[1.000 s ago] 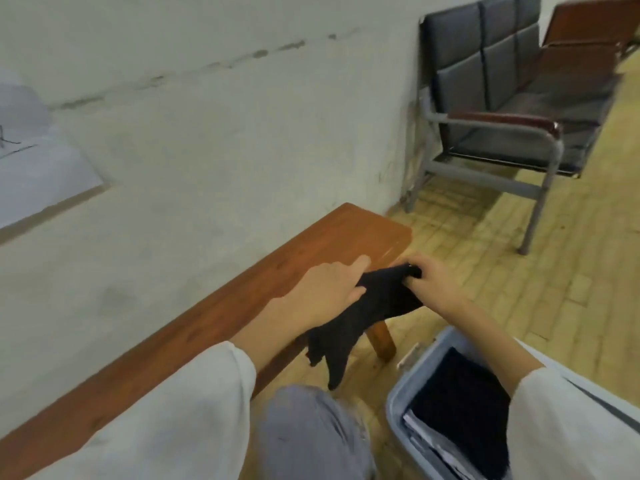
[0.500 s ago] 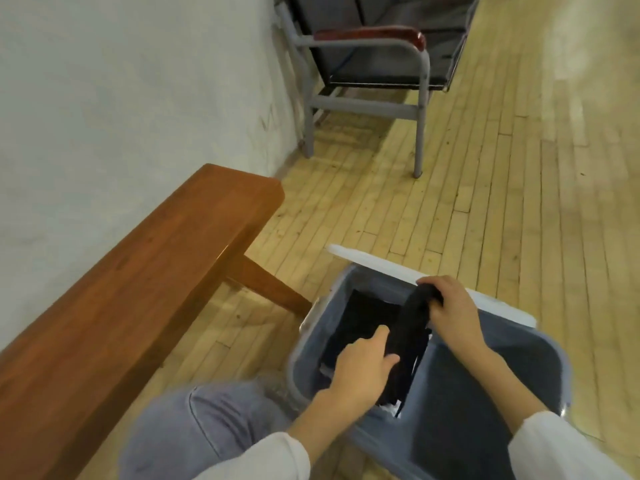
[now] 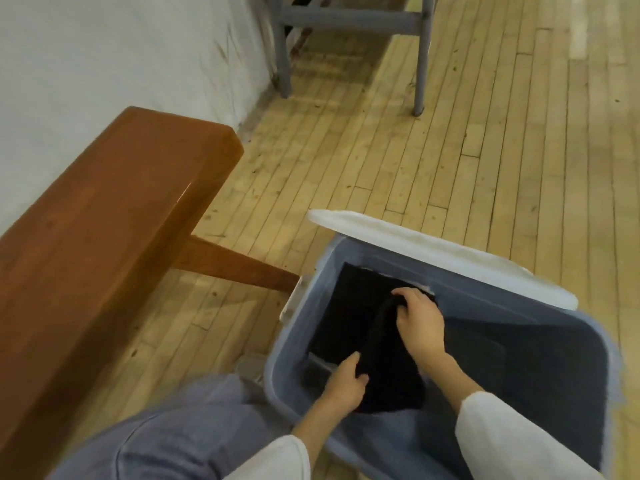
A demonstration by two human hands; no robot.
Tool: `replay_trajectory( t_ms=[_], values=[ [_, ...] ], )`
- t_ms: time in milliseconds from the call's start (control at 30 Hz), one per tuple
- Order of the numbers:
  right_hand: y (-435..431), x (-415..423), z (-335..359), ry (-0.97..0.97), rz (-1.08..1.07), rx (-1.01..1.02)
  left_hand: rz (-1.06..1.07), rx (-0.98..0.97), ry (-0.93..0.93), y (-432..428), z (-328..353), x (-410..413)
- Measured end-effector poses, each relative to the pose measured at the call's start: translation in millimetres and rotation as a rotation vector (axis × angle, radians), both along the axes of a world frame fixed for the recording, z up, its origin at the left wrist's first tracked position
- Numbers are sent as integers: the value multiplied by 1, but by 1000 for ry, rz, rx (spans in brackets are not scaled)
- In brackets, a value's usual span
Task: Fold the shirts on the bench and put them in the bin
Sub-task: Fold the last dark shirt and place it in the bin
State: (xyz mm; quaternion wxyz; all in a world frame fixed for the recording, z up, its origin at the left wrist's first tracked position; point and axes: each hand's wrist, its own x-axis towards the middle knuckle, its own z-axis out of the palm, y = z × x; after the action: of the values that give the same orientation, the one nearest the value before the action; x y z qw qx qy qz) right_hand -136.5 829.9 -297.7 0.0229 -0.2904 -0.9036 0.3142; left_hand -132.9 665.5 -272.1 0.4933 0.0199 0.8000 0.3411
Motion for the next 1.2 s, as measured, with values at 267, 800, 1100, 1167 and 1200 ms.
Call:
replay_trajectory(
  t_ms=[267, 800, 1100, 1167, 1200],
  values=[
    [-26, -59, -22, 241, -103, 1, 136, 86, -129, 17, -21, -51],
    [-40, -111, -76, 84, 156, 167, -67, -445, 722, -16, -82, -6],
    [-56, -69, -75, -357, 143, 201, -584, -475, 345, 40, -92, -2],
    [-58, -59, -85, -456, 134, 194, -616, -502, 298, 37, -95, 0],
    [-58, -56, -91, -502, 155, 219, -662, -509, 272, 36, -98, -3]
  ],
)
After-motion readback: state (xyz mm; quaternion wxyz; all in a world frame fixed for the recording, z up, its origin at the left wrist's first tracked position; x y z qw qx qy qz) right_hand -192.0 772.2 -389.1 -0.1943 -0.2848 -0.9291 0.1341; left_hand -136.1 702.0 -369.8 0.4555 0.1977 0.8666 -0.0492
